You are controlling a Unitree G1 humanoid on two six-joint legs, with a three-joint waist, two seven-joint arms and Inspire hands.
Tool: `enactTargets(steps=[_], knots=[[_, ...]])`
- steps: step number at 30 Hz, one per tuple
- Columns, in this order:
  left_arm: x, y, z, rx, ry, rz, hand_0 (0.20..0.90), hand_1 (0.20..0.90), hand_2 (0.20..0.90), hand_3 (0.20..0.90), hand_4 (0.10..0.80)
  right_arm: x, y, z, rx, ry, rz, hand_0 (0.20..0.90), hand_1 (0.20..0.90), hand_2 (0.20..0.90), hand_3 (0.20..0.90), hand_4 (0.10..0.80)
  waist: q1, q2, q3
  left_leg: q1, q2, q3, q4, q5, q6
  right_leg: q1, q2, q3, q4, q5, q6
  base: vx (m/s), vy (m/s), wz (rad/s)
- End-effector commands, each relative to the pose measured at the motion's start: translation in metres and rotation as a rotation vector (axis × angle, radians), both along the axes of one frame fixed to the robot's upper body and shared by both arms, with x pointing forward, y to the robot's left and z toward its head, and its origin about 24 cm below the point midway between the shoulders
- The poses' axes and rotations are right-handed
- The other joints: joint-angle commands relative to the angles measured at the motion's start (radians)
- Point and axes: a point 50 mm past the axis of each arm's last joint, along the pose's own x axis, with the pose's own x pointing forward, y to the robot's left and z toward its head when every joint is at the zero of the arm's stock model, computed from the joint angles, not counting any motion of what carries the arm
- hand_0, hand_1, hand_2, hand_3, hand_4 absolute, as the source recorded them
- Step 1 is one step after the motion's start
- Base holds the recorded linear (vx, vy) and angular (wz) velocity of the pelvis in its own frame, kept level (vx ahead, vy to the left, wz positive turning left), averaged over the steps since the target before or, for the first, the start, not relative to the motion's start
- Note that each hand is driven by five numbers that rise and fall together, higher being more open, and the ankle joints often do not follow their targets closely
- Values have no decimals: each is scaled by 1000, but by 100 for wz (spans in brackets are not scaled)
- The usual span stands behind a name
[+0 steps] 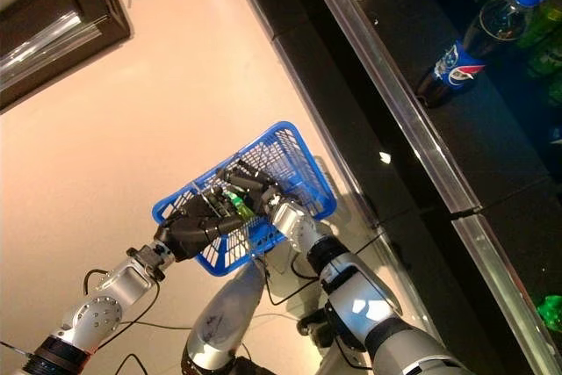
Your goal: Pick up the drink and place into the basket.
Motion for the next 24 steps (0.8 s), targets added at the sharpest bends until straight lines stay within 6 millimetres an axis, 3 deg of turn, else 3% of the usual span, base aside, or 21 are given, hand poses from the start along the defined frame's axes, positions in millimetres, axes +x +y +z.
enactTargets(steps=[1, 5, 6, 12, 13, 19, 21, 24], knots=[[-13, -30, 91, -381, -448, -189, 300, 300, 300, 200, 100, 0, 10, 41, 181, -202, 65, 900, 900, 900, 900, 800, -45, 15, -21, -17, 4, 87, -2, 13, 27, 44, -9, 56, -89, 179, -1, -52, 1, -9], [-10, -8, 73, -367, -406, 6, 300, 300, 300, 200, 100, -18, -16, 13, 147, -176, 14, 900, 900, 900, 900, 800, -92, -9, -21, 4, 24, 112, -27, 14, 23, 48, 16, 88, -128, 186, 3, -53, 2, -20], [-9, -4, 70, -362, -396, 53, 300, 300, 300, 200, 100, -22, -19, 8, 145, -176, 5, 900, 900, 900, 900, 800, -100, -11, -21, 0, 27, 119, -40, 41, 30, 49, 24, 83, -156, 213, -8, -104, 5, -33], [-9, 17, 55, -323, -370, 224, 300, 300, 300, 200, 100, -46, -23, -11, 166, -166, 10, 900, 900, 900, 900, 800, -134, -46, -41, 41, 40, 142, -93, 47, 27, 87, 54, 113, -247, 243, 4, -24, -34, -28], [-10, 26, 46, -293, -341, 321, 300, 300, 300, 200, 100, -60, -24, -20, 177, -162, 29, 900, 900, 900, 900, 800, -150, -62, -60, 64, 48, 162, -120, 49, 27, 110, 63, 123, -287, 255, 11, -4, -22, -21], [-10, 62, 1, -138, -90, 743, 300, 300, 300, 200, 100, -95, -22, -49, 241, -101, 70, 900, 900, 900, 900, 800, -205, -100, -128, 126, 58, 182, -183, 55, 31, 152, 116, 207, -349, 245, 15, 1, -32, -21], [-12, 73, -25, -68, 50, 858, 300, 300, 300, 200, 100, -112, -40, -74, 224, -32, -12, 900, 900, 900, 900, 800, -251, -115, -176, 139, 47, 147, -201, 62, 40, 152, 175, 295, -353, 204, 0, 63, -115, 5], [-21, 83, -53, -40, 197, 955, 300, 300, 300, 200, 100, -124, -56, -95, 197, 54, -73, 900, 900, 900, 900, 800, -276, -122, -212, 155, 51, 138, -216, 73, 35, 168, 202, 322, -360, 195, -15, 52, -62, 29]])
